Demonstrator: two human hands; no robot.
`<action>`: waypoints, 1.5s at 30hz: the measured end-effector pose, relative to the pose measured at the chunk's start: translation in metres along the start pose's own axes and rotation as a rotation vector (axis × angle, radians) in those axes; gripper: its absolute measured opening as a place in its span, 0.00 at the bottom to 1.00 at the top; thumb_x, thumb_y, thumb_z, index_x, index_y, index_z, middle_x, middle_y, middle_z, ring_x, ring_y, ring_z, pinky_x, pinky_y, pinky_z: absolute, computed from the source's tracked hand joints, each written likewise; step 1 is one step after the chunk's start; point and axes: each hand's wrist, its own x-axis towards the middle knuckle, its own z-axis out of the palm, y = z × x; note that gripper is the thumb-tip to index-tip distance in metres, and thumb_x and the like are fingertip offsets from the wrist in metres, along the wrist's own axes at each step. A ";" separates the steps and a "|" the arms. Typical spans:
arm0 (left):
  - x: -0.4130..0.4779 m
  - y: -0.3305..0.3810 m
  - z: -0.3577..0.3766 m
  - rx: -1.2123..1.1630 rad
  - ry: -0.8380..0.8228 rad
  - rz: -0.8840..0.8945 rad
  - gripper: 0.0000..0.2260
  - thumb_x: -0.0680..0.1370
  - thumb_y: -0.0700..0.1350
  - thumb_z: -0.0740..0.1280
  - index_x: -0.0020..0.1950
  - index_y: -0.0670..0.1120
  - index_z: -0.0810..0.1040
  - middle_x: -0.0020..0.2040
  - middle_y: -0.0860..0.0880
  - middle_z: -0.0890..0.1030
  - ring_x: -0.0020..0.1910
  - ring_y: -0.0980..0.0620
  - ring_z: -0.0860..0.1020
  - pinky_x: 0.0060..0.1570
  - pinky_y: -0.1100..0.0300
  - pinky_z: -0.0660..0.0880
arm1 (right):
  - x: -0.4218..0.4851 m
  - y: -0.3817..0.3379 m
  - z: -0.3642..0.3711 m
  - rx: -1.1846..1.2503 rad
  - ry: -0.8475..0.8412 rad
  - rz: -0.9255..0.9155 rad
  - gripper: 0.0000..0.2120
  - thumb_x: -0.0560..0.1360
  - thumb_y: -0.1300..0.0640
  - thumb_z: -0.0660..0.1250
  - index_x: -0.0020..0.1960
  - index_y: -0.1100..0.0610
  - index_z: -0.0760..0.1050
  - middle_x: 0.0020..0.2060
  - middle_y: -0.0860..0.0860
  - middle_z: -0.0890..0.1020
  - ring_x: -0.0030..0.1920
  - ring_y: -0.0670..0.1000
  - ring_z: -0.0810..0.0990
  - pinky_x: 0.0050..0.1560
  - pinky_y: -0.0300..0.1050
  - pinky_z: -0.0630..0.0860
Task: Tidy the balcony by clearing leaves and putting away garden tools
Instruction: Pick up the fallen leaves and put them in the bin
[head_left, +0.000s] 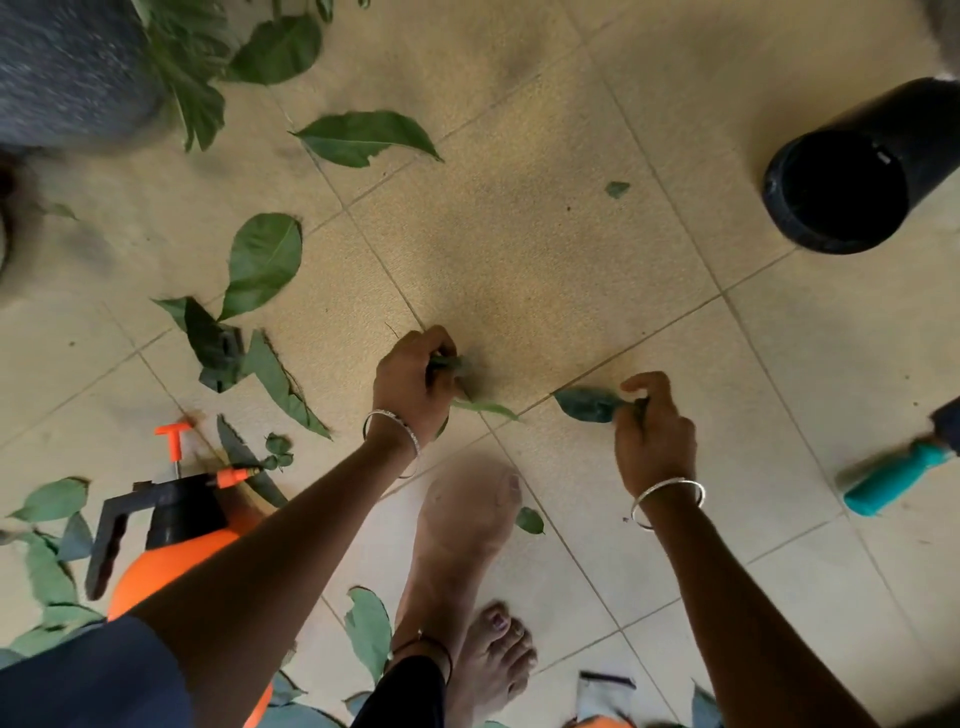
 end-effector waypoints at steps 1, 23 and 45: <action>-0.002 -0.001 -0.003 -0.051 -0.001 -0.045 0.08 0.69 0.36 0.61 0.42 0.44 0.77 0.40 0.49 0.80 0.42 0.48 0.77 0.45 0.55 0.75 | -0.003 0.002 0.005 -0.059 -0.063 -0.008 0.15 0.78 0.57 0.65 0.63 0.55 0.66 0.42 0.60 0.83 0.42 0.63 0.82 0.37 0.46 0.78; -0.097 -0.016 0.032 -0.181 -0.221 -0.160 0.04 0.75 0.42 0.69 0.49 0.45 0.81 0.46 0.44 0.82 0.47 0.43 0.80 0.48 0.50 0.74 | -0.094 -0.094 -0.068 0.848 -0.023 0.680 0.16 0.76 0.65 0.62 0.31 0.60 0.79 0.31 0.61 0.78 0.20 0.50 0.65 0.27 0.41 0.65; -0.243 0.411 -0.454 -1.826 -0.053 -0.584 0.15 0.77 0.28 0.50 0.44 0.41 0.73 0.25 0.47 0.70 0.18 0.51 0.73 0.18 0.65 0.71 | -0.366 -0.386 -0.376 1.510 -0.121 0.331 0.22 0.75 0.65 0.60 0.23 0.56 0.76 0.34 0.59 0.79 0.25 0.49 0.68 0.28 0.40 0.68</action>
